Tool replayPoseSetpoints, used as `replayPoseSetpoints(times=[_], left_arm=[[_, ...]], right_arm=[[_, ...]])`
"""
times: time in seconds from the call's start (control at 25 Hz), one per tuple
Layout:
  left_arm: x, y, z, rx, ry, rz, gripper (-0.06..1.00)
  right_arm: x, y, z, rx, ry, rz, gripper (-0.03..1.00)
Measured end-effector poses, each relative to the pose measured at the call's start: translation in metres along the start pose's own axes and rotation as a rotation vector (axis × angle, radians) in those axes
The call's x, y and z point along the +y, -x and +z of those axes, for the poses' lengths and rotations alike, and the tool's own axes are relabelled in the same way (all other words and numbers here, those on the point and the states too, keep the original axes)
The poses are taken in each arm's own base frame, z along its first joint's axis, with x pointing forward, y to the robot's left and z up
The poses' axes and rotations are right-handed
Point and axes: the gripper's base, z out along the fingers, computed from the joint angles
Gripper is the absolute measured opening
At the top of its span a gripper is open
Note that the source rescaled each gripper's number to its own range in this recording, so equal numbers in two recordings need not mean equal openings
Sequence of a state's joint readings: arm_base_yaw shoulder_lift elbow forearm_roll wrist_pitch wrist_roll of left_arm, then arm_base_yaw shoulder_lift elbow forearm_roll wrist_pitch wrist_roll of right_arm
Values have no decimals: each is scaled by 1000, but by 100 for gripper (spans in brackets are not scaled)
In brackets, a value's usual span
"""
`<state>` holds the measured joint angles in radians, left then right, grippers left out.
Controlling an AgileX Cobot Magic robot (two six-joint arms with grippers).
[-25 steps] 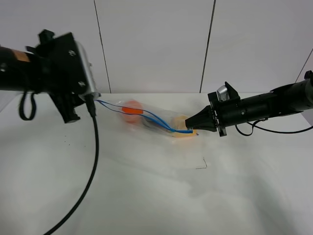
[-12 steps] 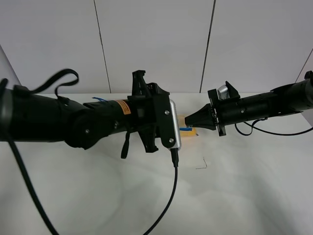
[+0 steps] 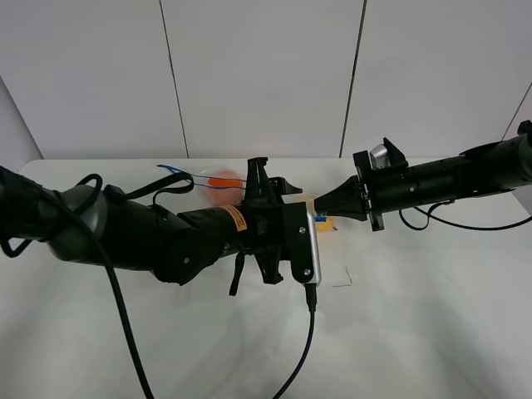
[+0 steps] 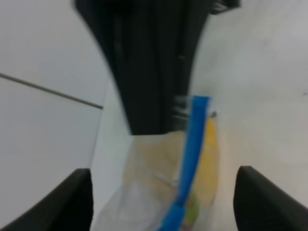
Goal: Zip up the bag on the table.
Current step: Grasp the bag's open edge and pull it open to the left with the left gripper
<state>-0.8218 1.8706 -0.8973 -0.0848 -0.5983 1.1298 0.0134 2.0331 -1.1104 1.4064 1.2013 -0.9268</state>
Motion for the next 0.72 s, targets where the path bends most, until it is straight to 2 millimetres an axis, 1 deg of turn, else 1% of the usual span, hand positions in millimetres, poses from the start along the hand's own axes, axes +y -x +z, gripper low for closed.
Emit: replayPoseSetpoints(times=[0.08,0.16,0.28,0.4,0.48,0.56,0.72], left_arm=[[-2,-1,2,-4,2,4,80],[-2,-1,2,-6,7,4,72],[-2,-1,2,-8,13,3,51],[-2,-1,2,-8,13,3,27],[-2,-1,2,-8,13,4,18],[-2,-1,2,-8,13,4,14],[-2,-1,2,-7,13,21,12]], right_arm=[[0,0,0,0,0,0,0],[0,0,0,0,0,0,0],[0,0,0,0,0,0,0],[0,0,0,0,0,0,0],[0,0,0,-3,2,2,0],[0,1,0,-6,4,3,0],[0,1,0,-7,4,3,0]])
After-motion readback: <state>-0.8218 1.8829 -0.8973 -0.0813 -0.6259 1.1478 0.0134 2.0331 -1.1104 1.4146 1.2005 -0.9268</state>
